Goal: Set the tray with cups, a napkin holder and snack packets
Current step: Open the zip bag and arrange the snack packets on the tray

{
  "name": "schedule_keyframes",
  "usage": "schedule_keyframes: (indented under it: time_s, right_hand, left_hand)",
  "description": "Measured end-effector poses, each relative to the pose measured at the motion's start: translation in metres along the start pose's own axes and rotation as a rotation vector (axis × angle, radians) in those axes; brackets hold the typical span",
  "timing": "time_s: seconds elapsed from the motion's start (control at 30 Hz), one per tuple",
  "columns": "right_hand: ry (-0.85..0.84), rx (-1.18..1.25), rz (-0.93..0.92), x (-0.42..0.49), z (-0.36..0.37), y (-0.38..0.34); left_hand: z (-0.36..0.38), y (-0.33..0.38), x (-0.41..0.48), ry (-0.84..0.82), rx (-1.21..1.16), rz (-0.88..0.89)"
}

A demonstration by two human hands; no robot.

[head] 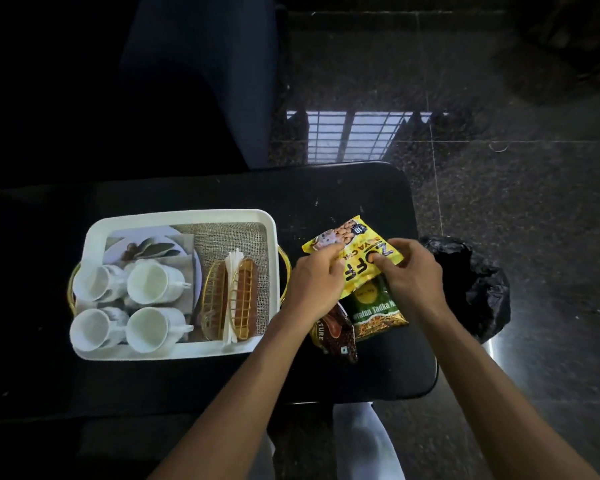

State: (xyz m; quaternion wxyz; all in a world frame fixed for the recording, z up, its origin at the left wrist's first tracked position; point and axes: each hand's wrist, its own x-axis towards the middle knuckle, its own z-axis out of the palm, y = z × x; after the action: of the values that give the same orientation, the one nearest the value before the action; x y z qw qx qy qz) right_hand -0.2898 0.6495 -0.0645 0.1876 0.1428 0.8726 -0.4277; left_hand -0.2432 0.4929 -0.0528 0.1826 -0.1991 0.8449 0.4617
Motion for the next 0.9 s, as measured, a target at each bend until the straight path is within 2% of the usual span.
schedule_keyframes:
  time_s: [0.13,0.23,0.37,0.47,0.57,0.67,0.77,0.9]
  right_hand:
    - [0.021,0.08,-0.076,0.008,0.005,-0.023]
    - [-0.038,0.145,-0.167,0.016,0.006,-0.046]
    - [-0.117,0.024,-0.453,0.02,0.002,-0.08]
    - [-0.193,-0.099,-0.708,0.017,-0.004,-0.105]
    - [-0.231,-0.09,-0.826,0.01,-0.006,-0.132]
    - [-0.231,-0.085,-0.899,-0.002,0.001,-0.162]
    - [-0.191,-0.045,-0.925,-0.015,0.017,-0.19]
    - [0.017,0.128,-0.744,-0.03,0.048,-0.208]
  left_hand:
    - [-0.01,0.001,0.003,0.074,-0.003,0.0]
    - [-0.024,0.002,0.007,0.129,0.092,0.011]
    - [-0.057,0.002,0.019,0.273,0.252,0.174]
    - [-0.091,0.005,0.028,0.194,0.335,0.304]
    - [-0.12,0.005,0.032,0.112,0.302,0.429]
    - [-0.145,-0.001,0.029,0.151,0.187,0.508]
    - [-0.177,-0.018,0.022,0.232,0.09,0.494]
    - [-0.23,-0.054,0.01,0.341,-0.113,0.412]
